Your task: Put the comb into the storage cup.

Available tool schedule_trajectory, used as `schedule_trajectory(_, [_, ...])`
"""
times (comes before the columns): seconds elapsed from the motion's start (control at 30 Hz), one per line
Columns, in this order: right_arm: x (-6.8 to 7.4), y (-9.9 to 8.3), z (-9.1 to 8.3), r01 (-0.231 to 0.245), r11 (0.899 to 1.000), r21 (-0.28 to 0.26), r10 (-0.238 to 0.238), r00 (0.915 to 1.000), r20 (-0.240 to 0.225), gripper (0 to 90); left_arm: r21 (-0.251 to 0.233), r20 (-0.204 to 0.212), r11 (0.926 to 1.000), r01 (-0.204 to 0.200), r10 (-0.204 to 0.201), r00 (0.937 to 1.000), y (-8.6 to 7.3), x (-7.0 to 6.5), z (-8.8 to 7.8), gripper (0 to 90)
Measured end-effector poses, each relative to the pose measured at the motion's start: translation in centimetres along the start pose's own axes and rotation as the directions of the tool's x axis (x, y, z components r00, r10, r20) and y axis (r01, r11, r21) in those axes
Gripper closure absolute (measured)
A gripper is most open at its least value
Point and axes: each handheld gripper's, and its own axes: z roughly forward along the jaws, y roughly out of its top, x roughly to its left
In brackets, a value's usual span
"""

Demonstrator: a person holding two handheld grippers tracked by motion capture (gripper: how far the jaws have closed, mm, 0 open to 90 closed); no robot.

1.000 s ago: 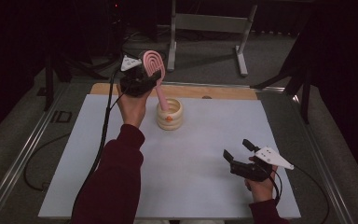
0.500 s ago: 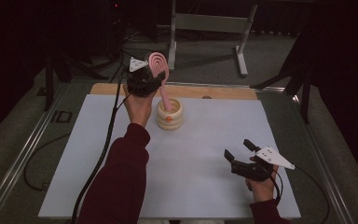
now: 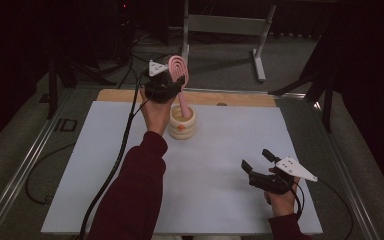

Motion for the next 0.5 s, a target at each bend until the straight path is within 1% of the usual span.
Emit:
schedule_trajectory(0.23, [-0.01,0.0,-0.04,-0.001,1.0,-0.002,0.001,1.0,0.001,10.8,0.007,-0.009,1.0,0.004,-0.004,1.0,-0.5,-0.11,0.53,64.3])
schedule_trajectory(0.43, [-0.07,0.04,-0.15,-0.001,1.0,-0.008,0.001,1.0,0.006,10.9,0.011,-0.017,0.9999,-0.003,0.003,0.9998,-0.82,-0.34,0.87,64.2])
schedule_trajectory(0.5, [-0.05,0.11,-0.28,-0.001,1.0,-0.017,0.001,0.9999,0.012,10.9,0.015,-0.025,0.9998,-0.011,0.012,0.9996,-0.97,-0.43,1.01,64.2])
